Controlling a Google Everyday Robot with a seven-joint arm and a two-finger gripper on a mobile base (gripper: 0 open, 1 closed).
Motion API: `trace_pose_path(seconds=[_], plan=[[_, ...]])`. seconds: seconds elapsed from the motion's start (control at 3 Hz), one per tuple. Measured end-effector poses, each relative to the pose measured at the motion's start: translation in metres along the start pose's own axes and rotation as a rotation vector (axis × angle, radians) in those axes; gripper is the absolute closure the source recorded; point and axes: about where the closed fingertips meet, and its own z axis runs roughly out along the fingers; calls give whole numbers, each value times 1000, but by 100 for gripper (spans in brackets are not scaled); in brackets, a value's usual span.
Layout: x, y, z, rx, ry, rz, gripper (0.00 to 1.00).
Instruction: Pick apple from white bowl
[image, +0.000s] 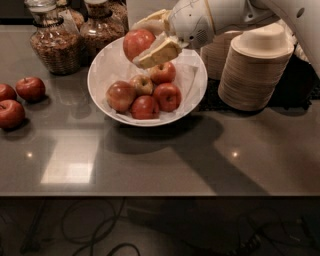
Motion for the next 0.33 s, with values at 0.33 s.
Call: trace_pose_path(seconds=[0.33], plan=[[0,0,0,0,0,0,100]])
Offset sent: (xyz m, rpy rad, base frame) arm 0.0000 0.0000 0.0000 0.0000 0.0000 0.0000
